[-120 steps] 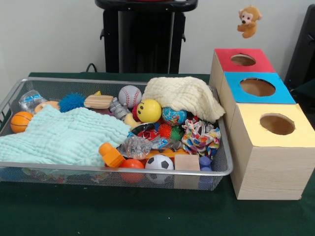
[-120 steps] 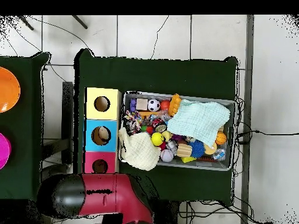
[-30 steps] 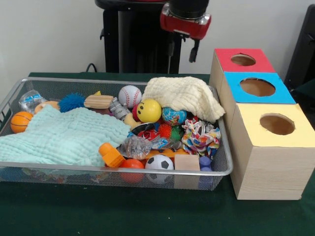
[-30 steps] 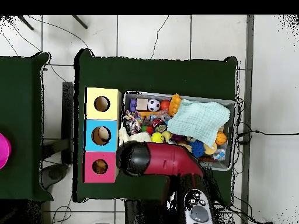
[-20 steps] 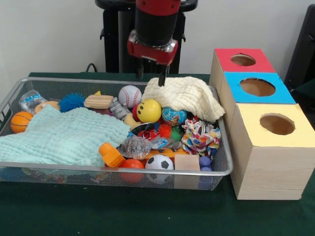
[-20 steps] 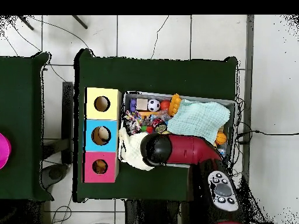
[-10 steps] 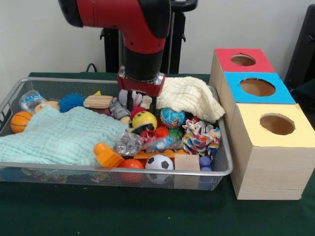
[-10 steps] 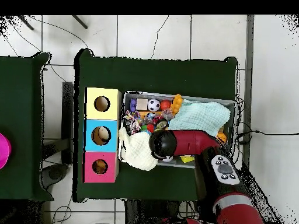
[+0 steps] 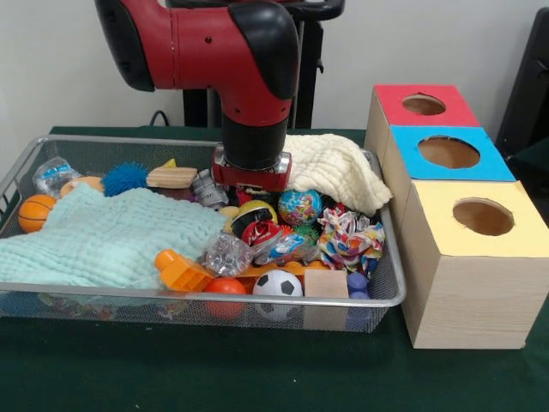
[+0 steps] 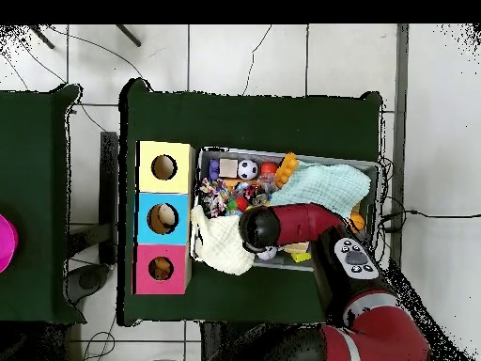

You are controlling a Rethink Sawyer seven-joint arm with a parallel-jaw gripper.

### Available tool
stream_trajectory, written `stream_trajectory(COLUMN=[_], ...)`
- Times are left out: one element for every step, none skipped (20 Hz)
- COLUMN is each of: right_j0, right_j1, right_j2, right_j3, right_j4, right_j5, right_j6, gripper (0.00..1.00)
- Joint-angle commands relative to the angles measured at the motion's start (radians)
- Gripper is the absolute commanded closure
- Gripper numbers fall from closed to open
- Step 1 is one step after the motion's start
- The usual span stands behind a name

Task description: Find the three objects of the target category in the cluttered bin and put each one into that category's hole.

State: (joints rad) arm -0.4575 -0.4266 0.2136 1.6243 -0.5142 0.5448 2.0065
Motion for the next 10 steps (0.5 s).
stream_trajectory(right_j0=[-0.047,-0.049,-0.053,-0.057,-0.062,-0.067,-0.071,-0.075,-0.079,-0.081], right_j1=[0.040,0.031,0.025,0.013,0.002,-0.011,-0.022,-0.034,-0.047,-0.060], right_j2=[0.122,0.124,0.129,0.135,0.140,0.146,0.151,0.155,0.159,0.162], right_j3=[-0.111,-0.104,-0.102,-0.093,-0.089,-0.084,-0.084,-0.083,-0.083,-0.087], right_j4=[-0.086,-0.089,-0.093,-0.096,-0.093,-0.089,-0.085,-0.081,-0.077,-0.072], right_j5=[-0.051,-0.047,-0.038,-0.031,-0.013,0.007,0.028,0.049,0.070,0.097], right_j6=[-0.193,-0.191,-0.194,-0.197,-0.205,-0.215,-0.226,-0.237,-0.249,-0.261], gripper=[0.00,0.00,0.00,0.00,0.00,0.00,0.00,0.00,0.00,0.00])
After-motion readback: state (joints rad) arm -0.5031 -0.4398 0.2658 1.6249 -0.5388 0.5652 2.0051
